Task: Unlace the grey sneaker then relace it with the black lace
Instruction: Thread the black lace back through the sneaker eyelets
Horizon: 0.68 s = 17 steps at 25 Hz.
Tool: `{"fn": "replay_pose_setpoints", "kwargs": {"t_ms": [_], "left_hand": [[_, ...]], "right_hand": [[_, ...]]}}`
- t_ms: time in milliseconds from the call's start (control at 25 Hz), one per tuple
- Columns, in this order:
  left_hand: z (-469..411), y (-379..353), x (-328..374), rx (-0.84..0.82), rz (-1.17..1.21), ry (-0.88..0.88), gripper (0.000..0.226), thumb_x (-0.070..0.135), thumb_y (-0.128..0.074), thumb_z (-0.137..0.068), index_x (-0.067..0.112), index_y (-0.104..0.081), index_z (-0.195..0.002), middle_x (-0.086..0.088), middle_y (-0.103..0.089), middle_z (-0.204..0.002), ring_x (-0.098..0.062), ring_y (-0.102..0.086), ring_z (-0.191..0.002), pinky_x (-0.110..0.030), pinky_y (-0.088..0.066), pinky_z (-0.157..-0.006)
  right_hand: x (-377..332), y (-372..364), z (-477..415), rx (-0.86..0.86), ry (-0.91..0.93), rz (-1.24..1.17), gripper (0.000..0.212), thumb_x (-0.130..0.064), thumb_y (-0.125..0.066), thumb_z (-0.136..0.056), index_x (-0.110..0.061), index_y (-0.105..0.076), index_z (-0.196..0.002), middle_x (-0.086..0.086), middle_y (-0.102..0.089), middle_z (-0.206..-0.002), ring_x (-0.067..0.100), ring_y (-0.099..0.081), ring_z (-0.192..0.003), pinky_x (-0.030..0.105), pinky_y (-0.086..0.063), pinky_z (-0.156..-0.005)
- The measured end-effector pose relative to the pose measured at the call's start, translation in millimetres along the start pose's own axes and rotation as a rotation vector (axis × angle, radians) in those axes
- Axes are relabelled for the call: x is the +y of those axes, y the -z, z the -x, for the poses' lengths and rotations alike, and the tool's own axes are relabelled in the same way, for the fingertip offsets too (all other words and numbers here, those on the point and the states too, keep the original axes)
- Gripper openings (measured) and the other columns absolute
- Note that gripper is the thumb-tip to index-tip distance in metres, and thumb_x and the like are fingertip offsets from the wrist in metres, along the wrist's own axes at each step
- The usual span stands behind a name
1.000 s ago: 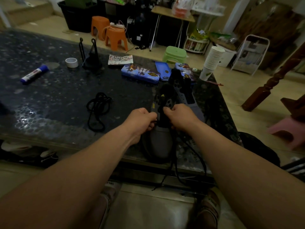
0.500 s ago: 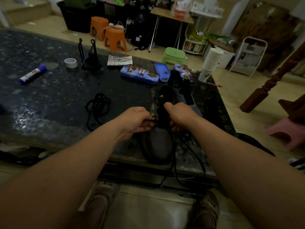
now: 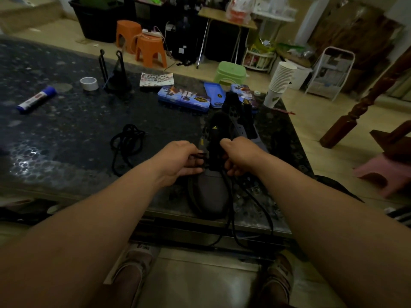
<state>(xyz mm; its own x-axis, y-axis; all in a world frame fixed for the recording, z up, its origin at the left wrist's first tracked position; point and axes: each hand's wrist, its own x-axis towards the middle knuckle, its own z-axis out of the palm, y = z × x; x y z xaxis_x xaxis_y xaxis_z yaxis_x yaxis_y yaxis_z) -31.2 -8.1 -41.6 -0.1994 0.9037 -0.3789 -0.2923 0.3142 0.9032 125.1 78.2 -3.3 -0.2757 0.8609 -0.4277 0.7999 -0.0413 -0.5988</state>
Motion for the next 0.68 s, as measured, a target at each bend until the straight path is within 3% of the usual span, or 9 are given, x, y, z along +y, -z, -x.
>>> {"fn": "replay_pose_setpoints", "kwargs": {"t_ms": [160, 280, 360, 440, 520, 600, 680], "left_hand": [[0, 2, -7, 0.031, 0.172, 0.020, 0.018, 0.007, -0.047, -0.102, 0.008, -0.061, -0.091, -0.011, -0.068, -0.094, -0.016, -0.067, -0.072, -0.034, -0.064, -0.068], [-4, -1, -8, 0.028, -0.135, -0.046, 0.011, 0.018, -0.060, -0.102, 0.011, -0.057, -0.094, -0.011, -0.067, -0.095, -0.017, -0.064, -0.076, -0.034, -0.061, -0.065], [-7, -2, -5, -0.006, -0.342, -0.111, 0.018, 0.026, -0.066, -0.101, 0.012, -0.057, -0.095, -0.008, -0.063, -0.090, -0.017, -0.060, -0.078, -0.030, -0.057, -0.062], [-6, -3, -3, -0.026, -0.426, -0.171, 0.021, 0.025, -0.065, -0.102, 0.015, -0.057, -0.086, -0.004, -0.058, -0.080, -0.014, -0.057, -0.073, -0.027, -0.055, -0.058], [-5, -6, -5, -0.019, -0.405, -0.179, 0.026, 0.021, -0.062, -0.104, 0.016, -0.053, -0.080, -0.004, -0.057, -0.078, -0.014, -0.056, -0.070, -0.026, -0.055, -0.057], [-4, -5, -5, -0.021, -0.339, -0.144, 0.026, 0.015, -0.057, -0.105, 0.016, -0.050, -0.080, -0.006, -0.060, -0.081, -0.014, -0.058, -0.070, -0.027, -0.057, -0.061], [-1, -1, -3, -0.028, -0.253, -0.087, 0.025, 0.008, -0.052, -0.105, 0.015, -0.047, -0.082, -0.009, -0.065, -0.088, -0.017, -0.065, -0.073, -0.030, -0.061, -0.068]], "right_hand": [[2, 4, 2, -0.021, -0.009, -0.026, 0.048, -0.042, -0.037, -0.104, 0.000, -0.062, -0.104, 0.017, -0.071, -0.083, 0.030, -0.070, -0.064, 0.031, -0.052, -0.055], [14, 7, 17, 0.055, 0.081, -0.084, 0.052, -0.055, -0.044, -0.104, -0.006, -0.062, -0.102, 0.014, -0.072, -0.083, 0.029, -0.072, -0.069, 0.037, -0.056, -0.062], [31, 0, 35, 0.173, 0.244, 0.062, 0.052, -0.064, -0.059, -0.094, -0.012, -0.062, -0.090, 0.006, -0.070, -0.078, 0.023, -0.069, -0.071, 0.038, -0.055, -0.065], [43, -13, 52, 0.143, 0.334, 0.216, 0.043, -0.058, -0.069, -0.090, -0.016, -0.060, -0.085, 0.000, -0.066, -0.077, 0.017, -0.063, -0.072, 0.035, -0.048, -0.064], [49, -18, 56, 0.113, 0.335, 0.193, 0.029, -0.040, -0.070, -0.095, -0.014, -0.061, -0.085, -0.001, -0.064, -0.078, 0.016, -0.060, -0.072, 0.033, -0.046, -0.064], [46, -11, 53, 0.157, 0.290, 0.045, 0.023, -0.028, -0.065, -0.098, -0.007, -0.066, -0.089, 0.002, -0.069, -0.080, 0.019, -0.064, -0.075, 0.033, -0.049, -0.065], [38, 0, 50, 0.153, 0.206, -0.262, 0.022, -0.025, -0.059, -0.101, -0.006, -0.067, -0.091, 0.004, -0.077, -0.085, 0.025, -0.072, -0.083, 0.038, -0.056, -0.074]]}}
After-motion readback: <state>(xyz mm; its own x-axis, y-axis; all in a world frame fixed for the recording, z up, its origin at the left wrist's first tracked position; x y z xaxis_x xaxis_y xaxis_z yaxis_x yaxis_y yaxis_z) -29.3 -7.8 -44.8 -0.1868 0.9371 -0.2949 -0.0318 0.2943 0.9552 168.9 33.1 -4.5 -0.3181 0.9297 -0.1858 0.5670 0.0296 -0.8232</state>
